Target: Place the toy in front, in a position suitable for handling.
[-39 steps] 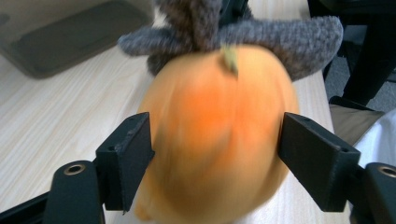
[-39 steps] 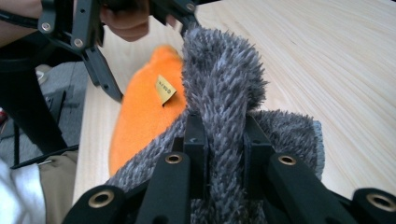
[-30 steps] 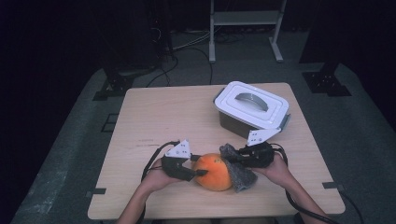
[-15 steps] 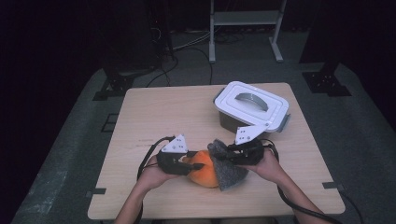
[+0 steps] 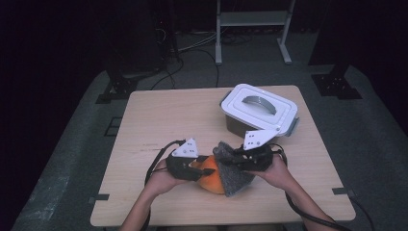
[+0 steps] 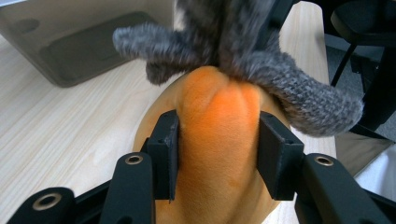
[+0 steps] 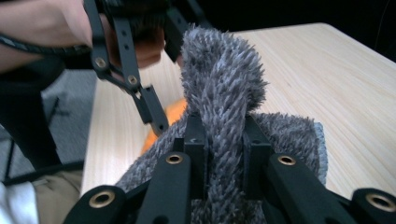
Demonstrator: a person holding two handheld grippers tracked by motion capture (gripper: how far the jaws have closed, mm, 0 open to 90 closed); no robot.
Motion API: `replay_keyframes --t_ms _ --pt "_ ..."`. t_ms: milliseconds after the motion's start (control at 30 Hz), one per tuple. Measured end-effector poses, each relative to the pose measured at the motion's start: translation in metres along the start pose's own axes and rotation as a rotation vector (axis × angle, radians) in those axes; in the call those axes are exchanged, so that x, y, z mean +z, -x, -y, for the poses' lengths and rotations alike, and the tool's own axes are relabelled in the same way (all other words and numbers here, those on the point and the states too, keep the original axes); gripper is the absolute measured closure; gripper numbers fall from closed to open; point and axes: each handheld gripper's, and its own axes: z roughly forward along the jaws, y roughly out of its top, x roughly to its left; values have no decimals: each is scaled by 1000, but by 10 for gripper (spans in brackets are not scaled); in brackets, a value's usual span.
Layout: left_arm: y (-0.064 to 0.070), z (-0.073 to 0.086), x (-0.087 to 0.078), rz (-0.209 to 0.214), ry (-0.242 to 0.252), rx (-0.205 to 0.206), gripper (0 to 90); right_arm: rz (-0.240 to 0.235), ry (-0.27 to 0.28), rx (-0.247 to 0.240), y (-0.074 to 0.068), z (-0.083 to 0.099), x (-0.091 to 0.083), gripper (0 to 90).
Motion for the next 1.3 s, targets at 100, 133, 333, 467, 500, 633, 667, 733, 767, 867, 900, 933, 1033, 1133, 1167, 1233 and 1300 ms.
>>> replay_keyframes --t_ms 100,133,333,467,500,633,667,733,767,867,900,933,1033,1133,1167,1233,1300 --pt "-1 7 4 16 30 0 509 -2 -12 20 3 11 4 761" --pt "-2 10 5 17 51 4 492 -1 -11 30 4 15 4 761" --pt "-9 19 6 22 142 -20 297 2 2 68 10 34 0 762" --pt "-21 30 15 79 149 -118 183 7 -1 93 13 44 -8 762" --pt "-24 34 19 123 148 -156 181 9 -5 98 13 46 -9 762" --pt "-25 36 22 154 138 -176 259 14 -17 107 13 52 -12 762" --pt "-22 33 21 132 117 -159 310 12 -19 107 14 52 -12 762" --pt "-19 26 17 108 91 -156 407 16 -23 104 13 48 -12 762" --pt "-17 22 15 95 79 -151 439 22 -20 97 12 44 -13 762" --pt "-8 8 8 36 40 -110 477 26 5 72 11 29 -19 763" --pt "-6 4 7 18 18 -97 482 28 26 62 10 22 -21 763" --pt "-4 0 7 1 -3 -83 483 27 38 53 9 17 -22 763" --pt "3 -7 9 -18 -15 -65 483 14 62 0 1 -6 -19 763" --pt "6 -8 11 -20 -19 -51 478 21 14 -41 -5 -12 -9 762" --pt "6 -6 12 -17 -20 -55 469 31 -8 -51 -6 -10 -4 762" --pt "4 -1 14 -3 -2 -57 426 34 -25 -43 -3 -2 1 762" --pt "1 5 16 11 50 -42 344 25 -10 -12 2 7 1 762"
